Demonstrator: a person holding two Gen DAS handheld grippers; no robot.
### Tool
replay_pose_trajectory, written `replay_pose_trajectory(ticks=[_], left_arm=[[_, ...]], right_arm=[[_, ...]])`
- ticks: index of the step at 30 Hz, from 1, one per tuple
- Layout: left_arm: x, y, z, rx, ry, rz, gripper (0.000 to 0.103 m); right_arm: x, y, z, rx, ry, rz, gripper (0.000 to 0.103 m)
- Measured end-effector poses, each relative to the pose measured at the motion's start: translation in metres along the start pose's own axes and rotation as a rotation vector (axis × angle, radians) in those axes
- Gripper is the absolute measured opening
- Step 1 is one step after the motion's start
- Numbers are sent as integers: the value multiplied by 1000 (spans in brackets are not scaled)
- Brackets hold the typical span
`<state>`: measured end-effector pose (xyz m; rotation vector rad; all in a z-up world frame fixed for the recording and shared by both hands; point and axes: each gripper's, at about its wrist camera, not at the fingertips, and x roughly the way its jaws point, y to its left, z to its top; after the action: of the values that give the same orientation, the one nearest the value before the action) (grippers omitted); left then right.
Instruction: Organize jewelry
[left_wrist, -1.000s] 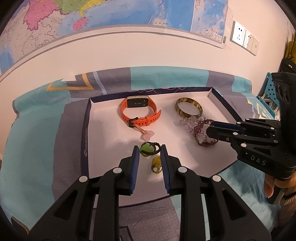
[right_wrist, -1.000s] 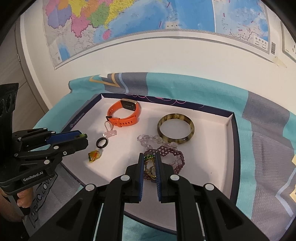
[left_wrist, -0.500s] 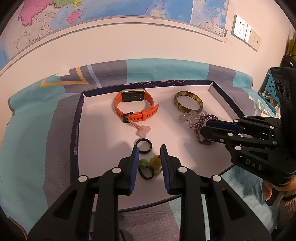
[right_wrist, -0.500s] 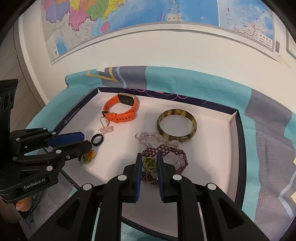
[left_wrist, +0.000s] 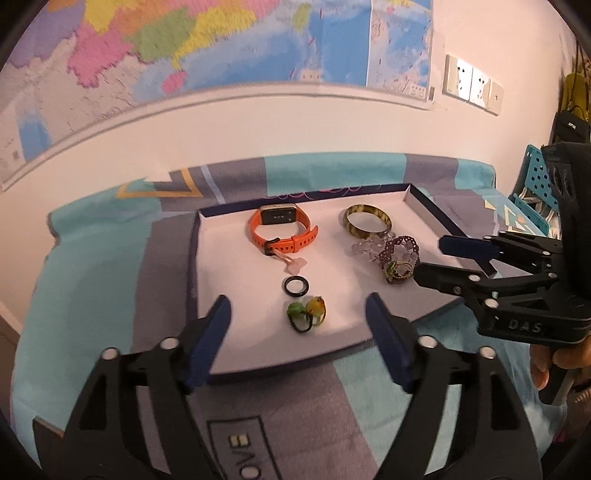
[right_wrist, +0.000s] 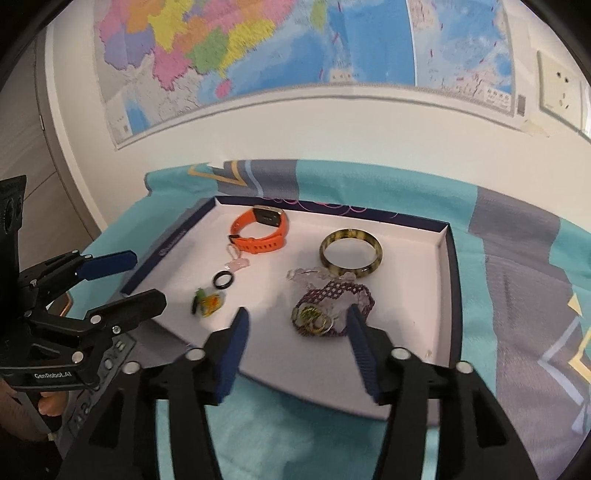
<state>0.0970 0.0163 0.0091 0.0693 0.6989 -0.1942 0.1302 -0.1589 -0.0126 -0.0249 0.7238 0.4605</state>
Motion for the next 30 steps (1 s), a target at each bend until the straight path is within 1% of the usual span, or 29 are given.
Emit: replay_pose_trajectory(ticks=[1, 2, 3, 4, 6, 8, 11, 15, 21, 30], left_arm=[[-5, 0, -3, 1, -6, 2, 87], [-10, 0, -6, -4, -10, 11, 93], [-14, 1, -9, -10, -19, 20, 97], [-19, 2, -13, -14, -29, 29, 97], [-25, 1, -21, -12, -28, 46, 97], [-29, 2, -27, -25, -24, 63, 97], [-34, 4, -37, -48, -8, 85, 97], [-39, 4, -46, -73, -4, 93, 97], [-43, 0, -55, -93, 7, 110, 97], [-48, -6, -61, -98, 13, 131, 97]], right_arm=[[-5, 2, -3, 0, -12, -7, 68], [-9, 4, -6, 0, -20, -13, 76], [-12, 5, -9, -1, -26, -18, 81], [-16, 7, -13, -3, -33, -27, 83], [-21, 10, -21, -2, -35, -42, 96], [-25, 12, -27, -2, -42, -58, 96], [-29, 19, -39, -6, -29, -95, 96], [-39, 25, -51, -9, -44, -125, 96], [-46, 29, -62, -1, -54, -136, 96], [-45, 31, -72, 25, -31, -126, 96]])
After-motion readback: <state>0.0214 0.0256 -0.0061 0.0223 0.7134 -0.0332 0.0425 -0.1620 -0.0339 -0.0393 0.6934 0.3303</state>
